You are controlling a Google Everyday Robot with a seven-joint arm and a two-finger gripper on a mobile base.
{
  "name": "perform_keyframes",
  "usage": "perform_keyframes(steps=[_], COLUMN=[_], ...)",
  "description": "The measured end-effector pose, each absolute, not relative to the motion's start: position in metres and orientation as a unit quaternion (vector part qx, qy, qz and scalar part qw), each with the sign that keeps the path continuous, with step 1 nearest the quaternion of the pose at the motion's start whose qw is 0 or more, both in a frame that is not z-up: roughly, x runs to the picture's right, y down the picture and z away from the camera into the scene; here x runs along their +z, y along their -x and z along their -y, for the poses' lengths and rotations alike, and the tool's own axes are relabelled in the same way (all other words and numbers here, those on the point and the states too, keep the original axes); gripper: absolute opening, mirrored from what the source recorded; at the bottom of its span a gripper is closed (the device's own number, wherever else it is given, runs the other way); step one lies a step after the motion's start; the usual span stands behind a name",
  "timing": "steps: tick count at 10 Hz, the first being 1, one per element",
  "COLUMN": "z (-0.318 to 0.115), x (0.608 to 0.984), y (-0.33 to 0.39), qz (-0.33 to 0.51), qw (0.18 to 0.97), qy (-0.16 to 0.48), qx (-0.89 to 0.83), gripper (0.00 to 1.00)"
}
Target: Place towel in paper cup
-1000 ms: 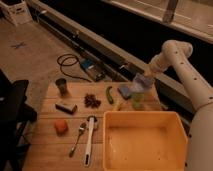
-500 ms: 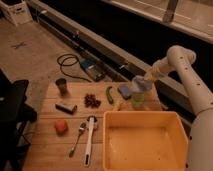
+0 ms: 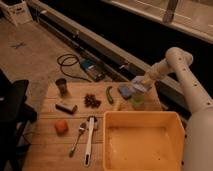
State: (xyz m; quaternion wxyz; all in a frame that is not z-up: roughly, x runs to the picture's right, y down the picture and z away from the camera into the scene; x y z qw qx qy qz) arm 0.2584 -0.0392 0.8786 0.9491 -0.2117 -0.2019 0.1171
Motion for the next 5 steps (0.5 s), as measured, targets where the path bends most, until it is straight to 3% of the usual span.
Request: perform_keyframes(steps=[2, 5], z=[0.0368, 0.0368], x=[0.8771, 0.8771], y=[-0.2575, -0.2565], qz=[0.213, 0.215], qw=[0.945, 0.945], qy=[0.216, 0.216], qx=[0.120, 0.119], gripper=[0.70, 0.77])
